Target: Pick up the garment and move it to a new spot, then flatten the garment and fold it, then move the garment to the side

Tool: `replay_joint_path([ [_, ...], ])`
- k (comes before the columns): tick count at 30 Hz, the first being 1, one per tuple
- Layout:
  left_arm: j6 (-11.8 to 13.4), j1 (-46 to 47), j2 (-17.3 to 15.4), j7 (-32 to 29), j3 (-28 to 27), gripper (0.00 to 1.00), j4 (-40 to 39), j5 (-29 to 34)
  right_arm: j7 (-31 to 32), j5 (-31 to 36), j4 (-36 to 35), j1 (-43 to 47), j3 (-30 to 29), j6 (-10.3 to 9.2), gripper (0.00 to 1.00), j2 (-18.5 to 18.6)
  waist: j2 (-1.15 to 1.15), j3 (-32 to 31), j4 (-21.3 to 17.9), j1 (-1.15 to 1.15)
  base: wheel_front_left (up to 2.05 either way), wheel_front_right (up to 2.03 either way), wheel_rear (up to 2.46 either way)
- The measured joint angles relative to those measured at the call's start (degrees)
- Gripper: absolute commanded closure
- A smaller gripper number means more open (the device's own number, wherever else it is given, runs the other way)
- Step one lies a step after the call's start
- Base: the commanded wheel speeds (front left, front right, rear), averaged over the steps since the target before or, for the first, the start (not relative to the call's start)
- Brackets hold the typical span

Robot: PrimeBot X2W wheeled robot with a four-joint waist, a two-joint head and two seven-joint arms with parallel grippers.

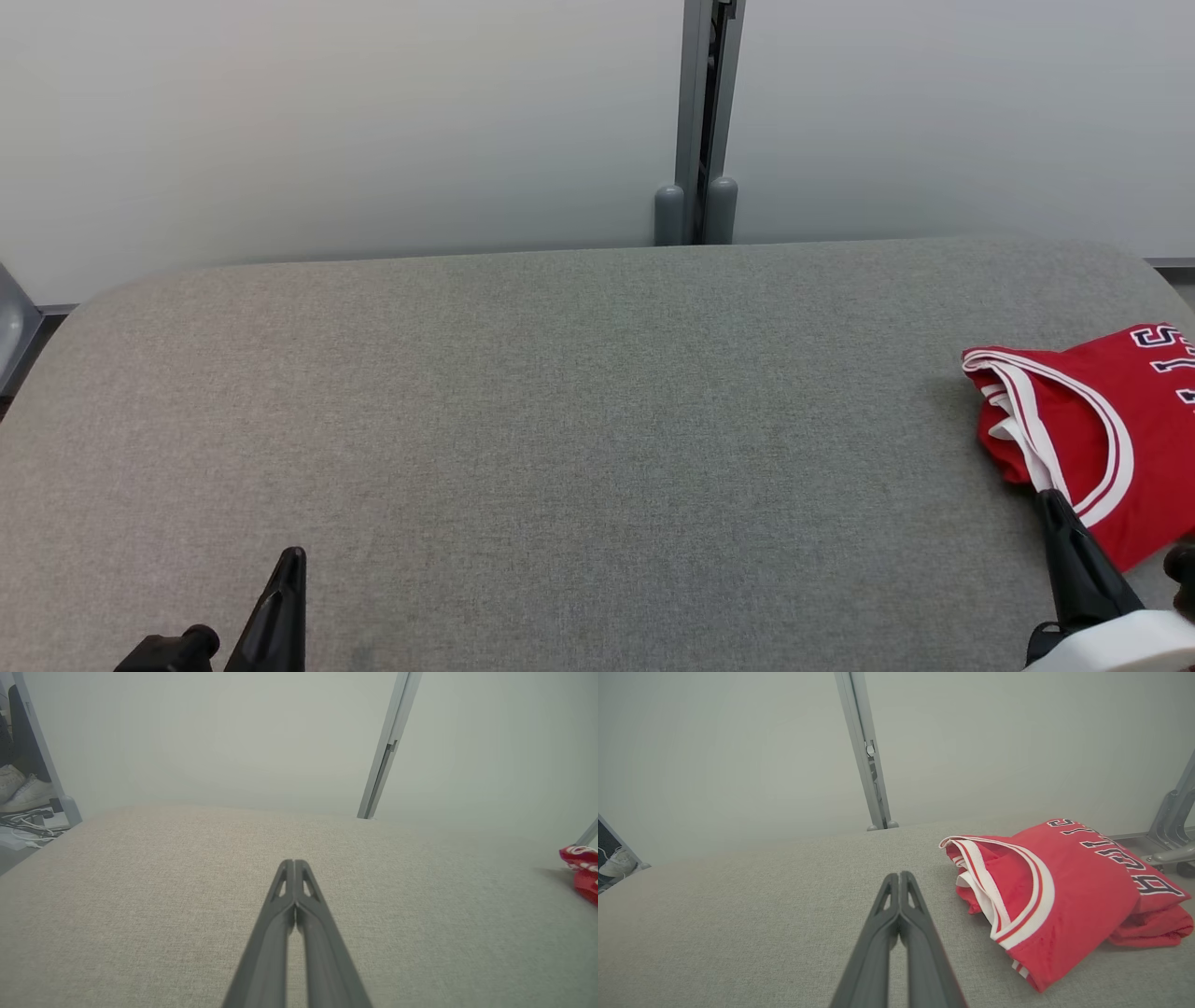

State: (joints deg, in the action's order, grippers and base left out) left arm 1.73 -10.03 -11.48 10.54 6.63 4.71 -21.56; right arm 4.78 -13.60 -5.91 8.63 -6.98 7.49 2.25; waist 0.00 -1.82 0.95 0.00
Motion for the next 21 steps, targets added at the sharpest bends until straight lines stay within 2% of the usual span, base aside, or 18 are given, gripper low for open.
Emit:
replay_joint_path([
  [21,-2.32,5.83,2.31,1.03,1.32,1.00,4.20,-19.70,6.03,-18.72,9.54,-8.03,-5.52,-0.01,1.00,0.14,0.00,0.37,-0.15,0.00,0.00,0.00,0.00],
])
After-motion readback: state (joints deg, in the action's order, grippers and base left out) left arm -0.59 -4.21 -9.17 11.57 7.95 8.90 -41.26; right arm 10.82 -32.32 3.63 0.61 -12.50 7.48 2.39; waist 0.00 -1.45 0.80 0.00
